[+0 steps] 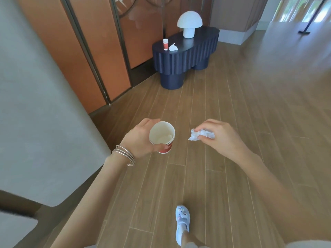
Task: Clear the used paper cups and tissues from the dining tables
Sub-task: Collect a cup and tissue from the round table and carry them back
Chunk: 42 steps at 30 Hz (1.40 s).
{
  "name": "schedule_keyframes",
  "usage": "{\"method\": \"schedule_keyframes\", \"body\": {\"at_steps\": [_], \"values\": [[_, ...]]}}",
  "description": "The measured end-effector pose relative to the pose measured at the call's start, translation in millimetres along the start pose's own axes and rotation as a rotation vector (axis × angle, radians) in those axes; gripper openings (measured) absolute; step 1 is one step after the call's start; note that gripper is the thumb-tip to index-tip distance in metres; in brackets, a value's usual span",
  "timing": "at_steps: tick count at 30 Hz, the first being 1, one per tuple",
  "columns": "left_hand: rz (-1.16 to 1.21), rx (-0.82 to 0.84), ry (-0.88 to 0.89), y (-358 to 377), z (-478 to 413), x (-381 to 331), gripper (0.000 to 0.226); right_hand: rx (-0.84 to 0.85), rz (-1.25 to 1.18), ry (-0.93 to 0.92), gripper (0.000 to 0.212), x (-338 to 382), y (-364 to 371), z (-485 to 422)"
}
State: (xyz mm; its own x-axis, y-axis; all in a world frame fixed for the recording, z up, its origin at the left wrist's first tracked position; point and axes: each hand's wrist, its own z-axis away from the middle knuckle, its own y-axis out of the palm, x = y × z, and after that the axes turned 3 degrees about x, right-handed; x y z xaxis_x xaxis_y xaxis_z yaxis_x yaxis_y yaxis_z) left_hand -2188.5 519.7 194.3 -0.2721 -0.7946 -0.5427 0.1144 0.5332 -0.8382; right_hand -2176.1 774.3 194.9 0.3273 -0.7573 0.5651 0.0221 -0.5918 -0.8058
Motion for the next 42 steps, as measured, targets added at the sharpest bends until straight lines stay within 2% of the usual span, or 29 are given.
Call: {"method": "schedule_keyframes", "body": {"at_steps": [10, 21, 28, 33, 42], "values": [[0.004, -0.098, -0.001, -43, -198, 24, 0.084, -0.010, -0.018, -0.068, 0.014, -58, -42, -206], [0.011, -0.026, -0.058, -38, -368, 107, 0.083, 0.047, -0.033, -0.055, 0.013, -131, -13, -372], [-0.019, -0.041, 0.013, -92, -527, 152, 0.084, 0.044, 0.054, -0.081, 0.014, -150, -31, -530], [0.006, -0.054, 0.065, -115, -616, 176, 0.083, 0.010, 0.035, -0.034, 0.015, -169, -33, -618], [0.010, 0.034, -0.029, -102, -738, 239, 0.085, 0.077, 0.015, 0.025, 0.015, -233, 2, -744]]}}
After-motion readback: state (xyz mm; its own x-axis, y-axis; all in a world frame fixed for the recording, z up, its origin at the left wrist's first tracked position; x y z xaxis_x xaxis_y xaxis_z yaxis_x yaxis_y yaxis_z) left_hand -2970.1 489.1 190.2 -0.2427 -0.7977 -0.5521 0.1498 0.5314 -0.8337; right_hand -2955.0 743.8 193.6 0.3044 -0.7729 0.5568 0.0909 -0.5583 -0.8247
